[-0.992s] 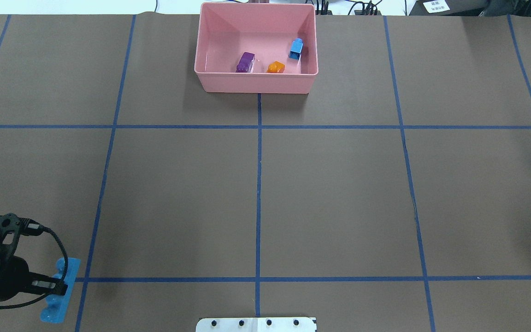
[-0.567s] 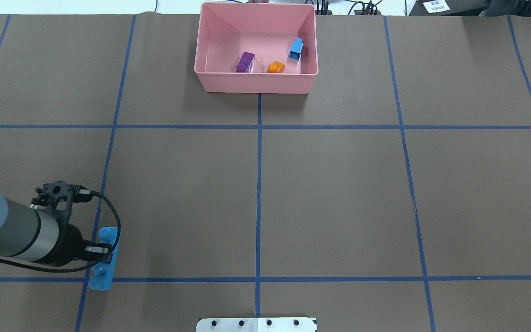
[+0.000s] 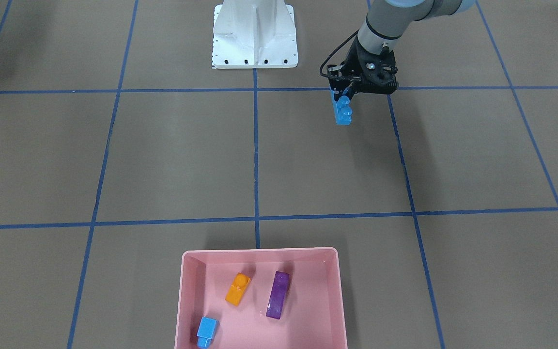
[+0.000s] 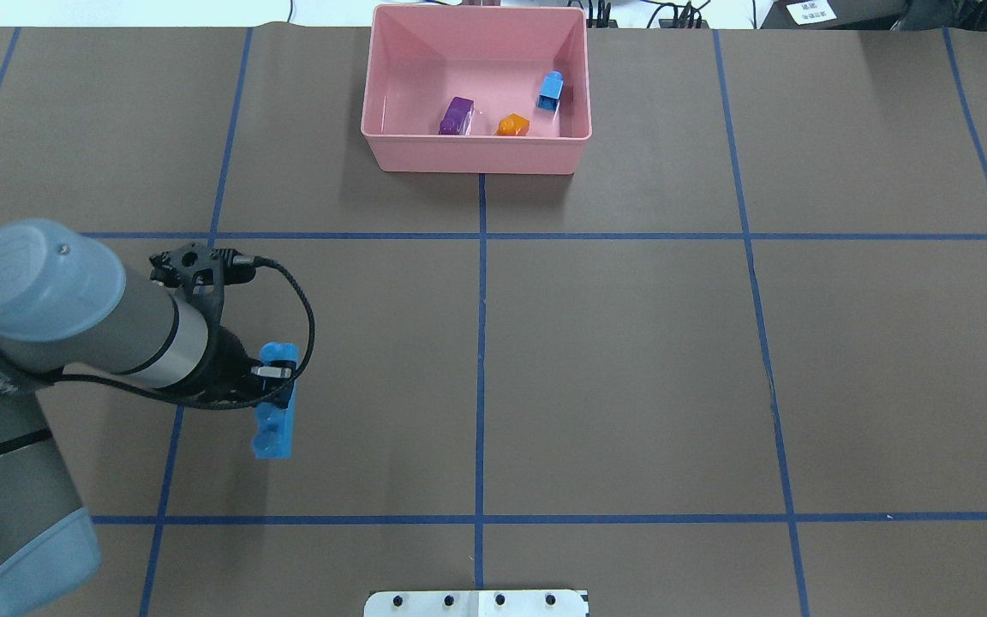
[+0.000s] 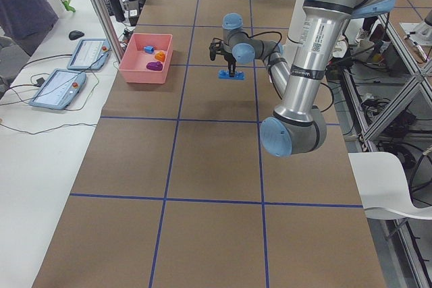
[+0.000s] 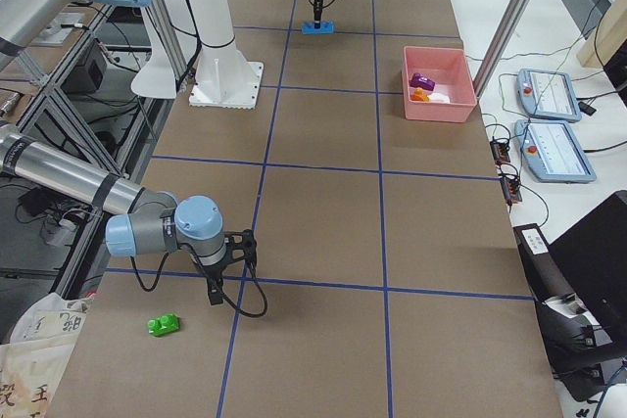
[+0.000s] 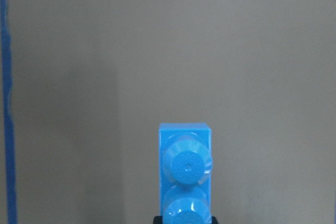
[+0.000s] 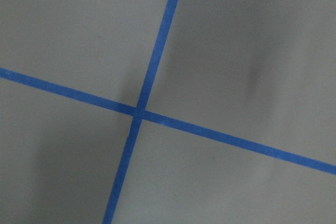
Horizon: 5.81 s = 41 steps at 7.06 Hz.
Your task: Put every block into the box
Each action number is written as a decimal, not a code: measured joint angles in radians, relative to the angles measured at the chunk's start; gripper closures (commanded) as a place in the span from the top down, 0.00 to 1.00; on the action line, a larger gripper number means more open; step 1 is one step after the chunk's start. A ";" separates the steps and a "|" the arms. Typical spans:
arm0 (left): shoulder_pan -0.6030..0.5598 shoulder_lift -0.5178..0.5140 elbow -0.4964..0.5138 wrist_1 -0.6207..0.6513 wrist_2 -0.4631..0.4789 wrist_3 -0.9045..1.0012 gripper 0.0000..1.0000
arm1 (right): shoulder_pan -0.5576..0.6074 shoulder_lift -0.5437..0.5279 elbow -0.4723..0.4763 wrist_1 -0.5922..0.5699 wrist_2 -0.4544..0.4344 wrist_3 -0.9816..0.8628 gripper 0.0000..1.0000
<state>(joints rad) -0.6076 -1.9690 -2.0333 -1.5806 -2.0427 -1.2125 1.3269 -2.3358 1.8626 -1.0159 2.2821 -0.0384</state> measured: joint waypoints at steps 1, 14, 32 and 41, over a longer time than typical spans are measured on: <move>-0.040 -0.104 0.082 0.012 -0.008 -0.001 0.00 | -0.012 -0.012 -0.011 0.000 -0.016 -0.007 1.00; -0.285 -0.823 1.323 -0.641 0.157 -0.042 0.00 | -0.029 -0.025 -0.241 0.064 0.018 -0.170 1.00; -0.246 -0.869 1.364 -0.680 0.257 -0.045 1.00 | -0.059 0.040 -0.350 0.074 0.148 -0.232 0.00; -0.203 -0.870 1.355 -0.679 0.275 -0.095 1.00 | -0.036 -0.048 -0.161 0.027 0.151 -0.288 0.00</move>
<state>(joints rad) -0.8107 -2.8394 -0.6779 -2.2599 -1.7678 -1.3077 1.2913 -2.3841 1.7013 -0.9892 2.4333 -0.3268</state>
